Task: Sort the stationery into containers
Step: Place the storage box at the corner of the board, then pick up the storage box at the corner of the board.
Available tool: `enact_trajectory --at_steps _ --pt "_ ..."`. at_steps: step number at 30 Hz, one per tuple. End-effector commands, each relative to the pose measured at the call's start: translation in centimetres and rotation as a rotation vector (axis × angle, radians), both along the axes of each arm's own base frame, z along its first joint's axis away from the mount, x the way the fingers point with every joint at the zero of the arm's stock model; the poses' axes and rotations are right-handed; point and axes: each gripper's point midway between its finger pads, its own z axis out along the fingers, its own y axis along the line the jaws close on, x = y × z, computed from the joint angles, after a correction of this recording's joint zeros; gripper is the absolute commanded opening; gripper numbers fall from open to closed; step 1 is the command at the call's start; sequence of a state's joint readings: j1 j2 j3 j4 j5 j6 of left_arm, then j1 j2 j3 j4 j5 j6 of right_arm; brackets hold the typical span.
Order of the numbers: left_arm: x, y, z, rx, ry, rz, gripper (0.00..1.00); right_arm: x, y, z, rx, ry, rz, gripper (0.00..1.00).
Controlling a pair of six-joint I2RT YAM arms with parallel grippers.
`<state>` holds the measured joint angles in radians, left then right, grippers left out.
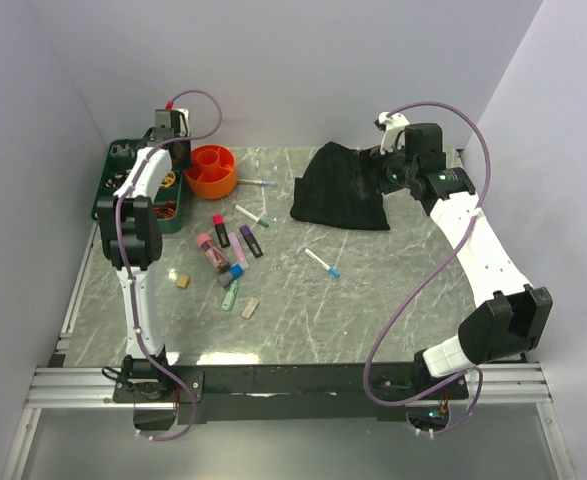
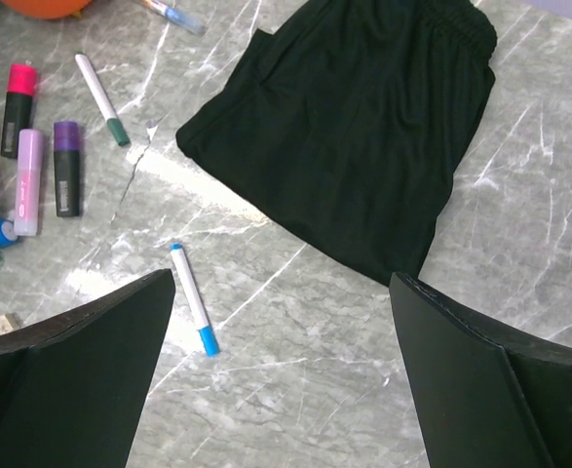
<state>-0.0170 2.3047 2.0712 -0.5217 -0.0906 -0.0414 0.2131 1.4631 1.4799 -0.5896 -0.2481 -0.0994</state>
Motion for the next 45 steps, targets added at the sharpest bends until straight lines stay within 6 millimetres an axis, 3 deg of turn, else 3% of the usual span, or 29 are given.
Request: enact_trajectory --at_steps 1,4,8,15,20,24,27,32,37,45 --pt "1.6 -0.1 5.6 -0.008 -0.148 -0.005 0.45 1.0 -0.3 2.2 -0.001 -0.068 -0.010 1.00" --pt "1.2 -0.4 5.9 0.002 -0.145 -0.018 0.60 1.0 -0.2 1.8 -0.003 -0.059 -0.007 1.00" --pt "1.5 -1.8 7.9 0.007 -0.187 -0.059 0.67 1.3 -0.2 1.8 -0.001 -0.060 -0.006 1.00" --pt "2.6 -5.1 8.9 0.066 -0.221 -0.179 0.61 1.5 0.0 1.5 -0.003 -0.049 0.001 1.00" --pt "2.0 -5.4 12.0 0.109 -0.279 -0.125 0.62 1.1 -0.3 1.1 0.000 -0.044 -0.006 1.00" --pt "1.3 -6.7 14.6 0.068 -0.318 -0.192 0.52 0.8 -0.5 0.7 0.005 -0.037 -0.012 1.00" --pt "1.3 -7.7 14.0 0.033 -0.286 -0.226 0.46 1.0 -0.4 0.4 0.010 -0.027 -0.008 1.00" --pt "1.5 -8.1 11.1 0.011 -0.212 -0.235 0.40 1.6 -0.3 1.0 0.012 -0.038 -0.009 1.00" --pt "1.4 -8.5 8.8 -0.005 -0.164 -0.250 0.40 1.5 -0.8 1.0 0.008 -0.036 -0.018 1.00" --pt "2.1 -9.0 6.9 -0.029 -0.142 -0.260 0.41 1.2 -0.9 0.5 0.003 -0.028 -0.022 1.00"
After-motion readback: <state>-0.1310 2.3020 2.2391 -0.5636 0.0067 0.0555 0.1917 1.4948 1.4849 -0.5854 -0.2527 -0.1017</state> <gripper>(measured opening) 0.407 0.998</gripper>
